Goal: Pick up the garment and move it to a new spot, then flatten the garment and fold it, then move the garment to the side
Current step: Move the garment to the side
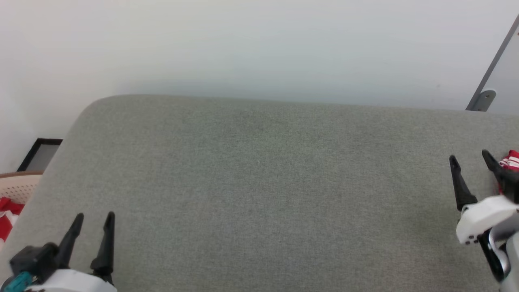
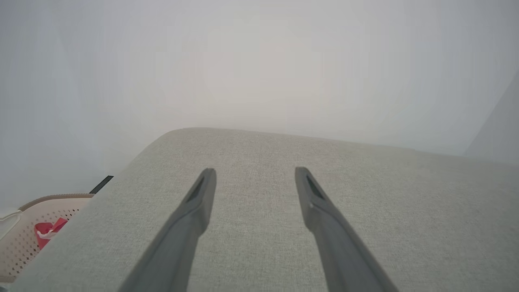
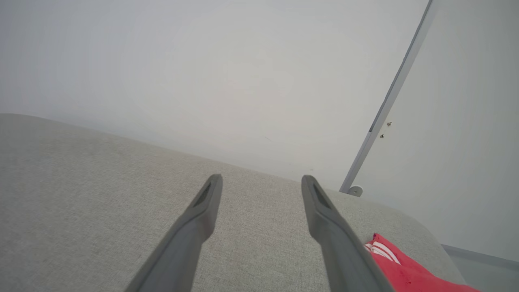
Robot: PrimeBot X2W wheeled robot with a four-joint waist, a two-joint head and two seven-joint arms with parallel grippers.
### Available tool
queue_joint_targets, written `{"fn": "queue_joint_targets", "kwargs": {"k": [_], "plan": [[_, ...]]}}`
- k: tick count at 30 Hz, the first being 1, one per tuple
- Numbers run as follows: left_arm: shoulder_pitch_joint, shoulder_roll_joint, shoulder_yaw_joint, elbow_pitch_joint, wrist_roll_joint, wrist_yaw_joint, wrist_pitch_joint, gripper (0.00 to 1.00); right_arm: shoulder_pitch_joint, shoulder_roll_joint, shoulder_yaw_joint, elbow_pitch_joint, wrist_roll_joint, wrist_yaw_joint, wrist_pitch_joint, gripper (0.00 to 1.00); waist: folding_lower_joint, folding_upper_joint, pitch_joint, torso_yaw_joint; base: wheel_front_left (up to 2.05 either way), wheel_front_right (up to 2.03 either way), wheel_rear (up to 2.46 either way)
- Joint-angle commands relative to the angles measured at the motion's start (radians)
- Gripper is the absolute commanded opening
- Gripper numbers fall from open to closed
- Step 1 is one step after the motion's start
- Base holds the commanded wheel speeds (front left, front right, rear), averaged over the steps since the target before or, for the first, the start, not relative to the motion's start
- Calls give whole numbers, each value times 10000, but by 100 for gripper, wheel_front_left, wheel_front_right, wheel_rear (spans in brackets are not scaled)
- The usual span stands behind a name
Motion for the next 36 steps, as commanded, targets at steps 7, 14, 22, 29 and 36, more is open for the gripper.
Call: {"fn": "queue_joint_targets", "kwargs": {"k": [7, 14, 22, 29, 36], "plan": [[561, -112, 518, -211, 704, -134, 4, 100, 1416, 598, -822, -1430, -474, -21, -47, 100, 0, 0, -120, -172, 0, 0, 0], [876, -225, 789, -387, 1118, -242, 4, 100, 2504, 1100, -1435, -2488, -707, -21, -47, 100, 0, 0, -160, -306, 0, 0, 0], [1169, -451, 1171, -631, 1483, -293, 4, 100, 3457, 1562, -1905, -3365, -809, -21, -48, 100, 0, 0, -196, -459, 0, 0, 0], [1330, -699, 1489, -766, 1600, -300, 4, 100, 3834, 1759, -1844, -3683, -921, -21, -48, 100, 0, 0, -190, -566, 0, 0, 0], [1383, -702, 1401, -867, 1561, -309, 4, 100, 4005, 1832, -1862, -3863, -887, -21, -48, 100, 0, 0, -162, -605, 0, 0, 0]]}}
